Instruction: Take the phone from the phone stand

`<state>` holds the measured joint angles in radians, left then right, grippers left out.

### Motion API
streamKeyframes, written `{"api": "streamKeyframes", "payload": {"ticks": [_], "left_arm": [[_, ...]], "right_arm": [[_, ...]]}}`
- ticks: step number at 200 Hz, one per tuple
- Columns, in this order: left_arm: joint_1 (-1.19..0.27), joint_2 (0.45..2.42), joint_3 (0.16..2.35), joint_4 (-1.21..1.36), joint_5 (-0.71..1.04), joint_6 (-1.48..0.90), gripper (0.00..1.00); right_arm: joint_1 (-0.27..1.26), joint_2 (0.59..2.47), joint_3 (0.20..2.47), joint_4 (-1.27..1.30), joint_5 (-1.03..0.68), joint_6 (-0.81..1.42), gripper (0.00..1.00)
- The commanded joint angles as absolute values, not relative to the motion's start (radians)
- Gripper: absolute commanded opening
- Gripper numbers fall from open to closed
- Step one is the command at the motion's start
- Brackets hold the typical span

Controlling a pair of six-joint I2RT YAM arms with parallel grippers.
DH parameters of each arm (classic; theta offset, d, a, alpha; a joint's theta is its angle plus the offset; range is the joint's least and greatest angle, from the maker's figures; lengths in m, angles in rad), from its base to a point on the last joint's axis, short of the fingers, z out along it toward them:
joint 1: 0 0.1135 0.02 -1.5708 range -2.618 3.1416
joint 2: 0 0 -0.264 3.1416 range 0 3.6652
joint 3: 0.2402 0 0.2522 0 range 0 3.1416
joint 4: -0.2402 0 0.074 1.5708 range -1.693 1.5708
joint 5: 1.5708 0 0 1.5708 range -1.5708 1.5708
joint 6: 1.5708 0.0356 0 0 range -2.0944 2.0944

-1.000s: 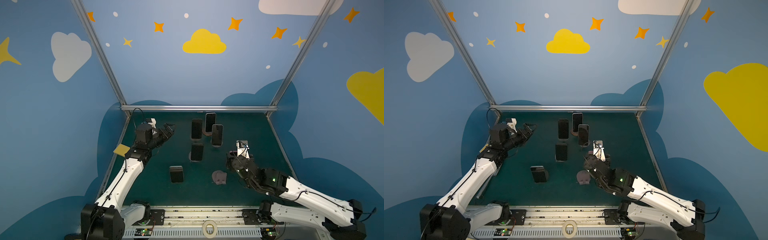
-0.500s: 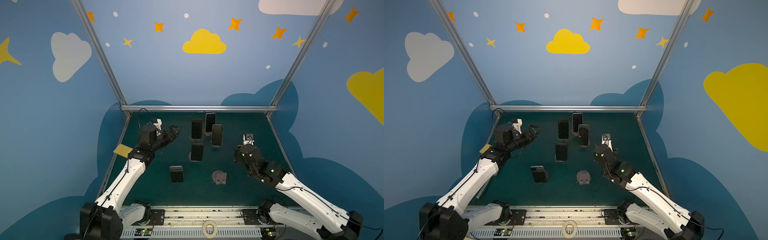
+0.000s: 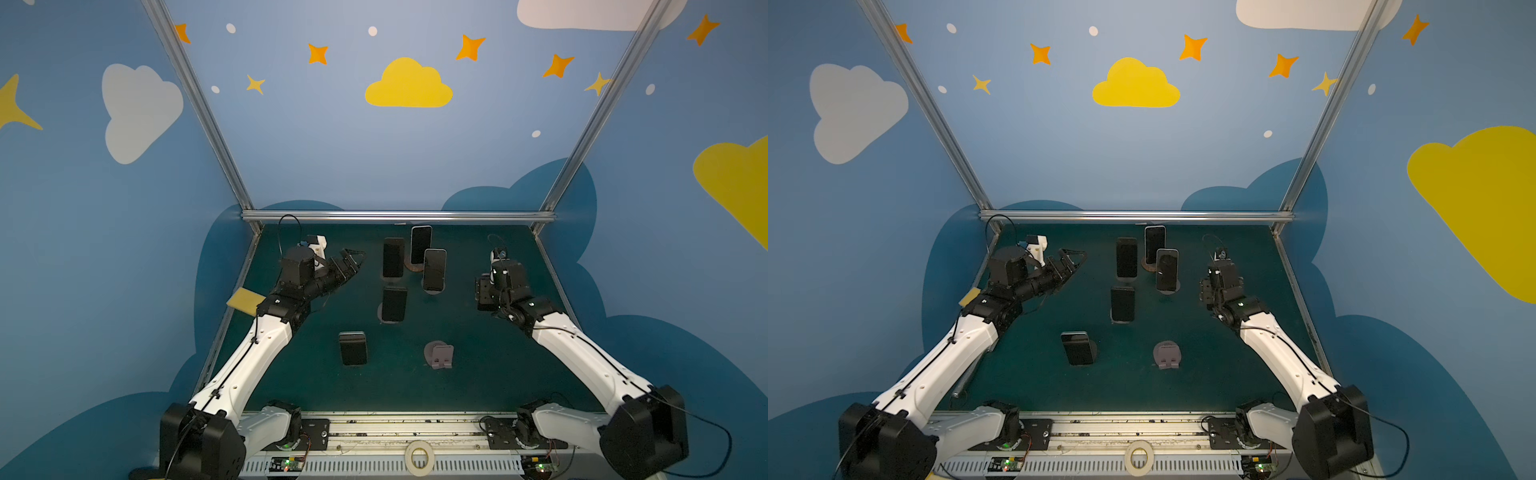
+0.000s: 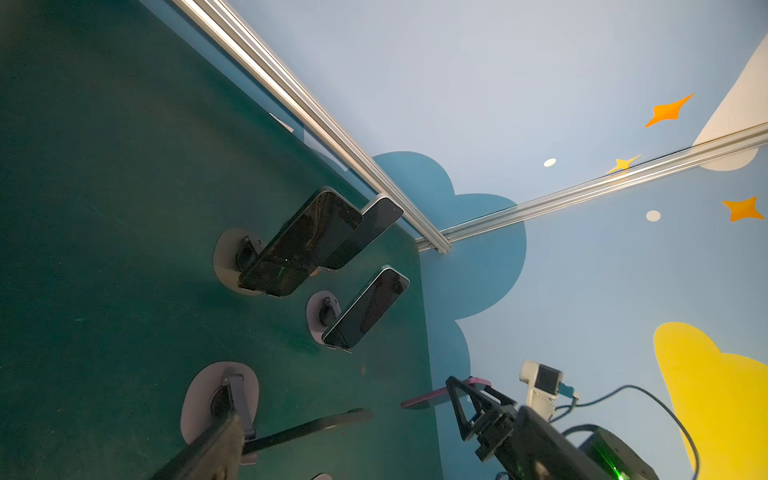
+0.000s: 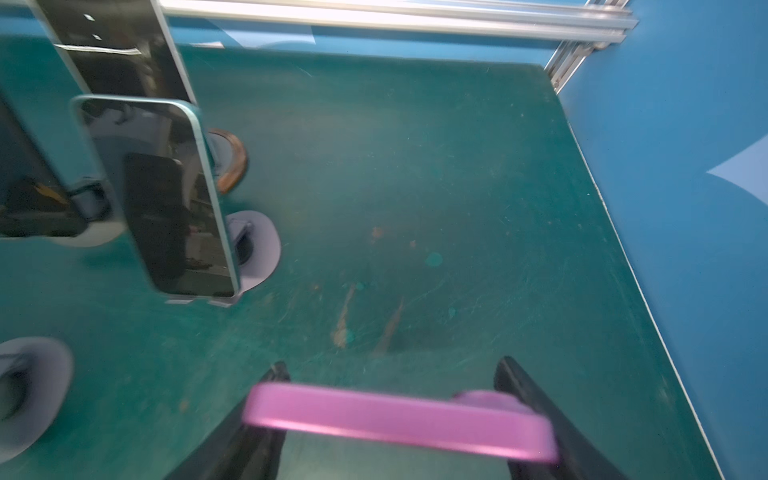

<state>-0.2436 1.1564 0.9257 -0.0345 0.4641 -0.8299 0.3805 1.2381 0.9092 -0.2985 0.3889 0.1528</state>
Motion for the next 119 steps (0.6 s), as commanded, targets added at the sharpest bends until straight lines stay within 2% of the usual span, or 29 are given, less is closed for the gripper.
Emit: {"api": "streamKeyframes", "payload": {"ticks": [1,59,119], "left_arm": [[-0.247,1.142,0.954,-0.024,0.485,-0.825,1.0],[-0.245,1.119,0.954,-0.028,0.476,-0.817,1.0],[-0.23,1.122,0.956,-0.016,0.492,-0.821,1.0]], "right_arm": [[0.349,1.255,0.979,-0.225,0.319,0.116,0.61],[0.255,1.405,1.132,-0.337,0.164,0.085,0.6],[0.212,1.517,1.217,-0.428,0.134,0.056,0.59]]}}
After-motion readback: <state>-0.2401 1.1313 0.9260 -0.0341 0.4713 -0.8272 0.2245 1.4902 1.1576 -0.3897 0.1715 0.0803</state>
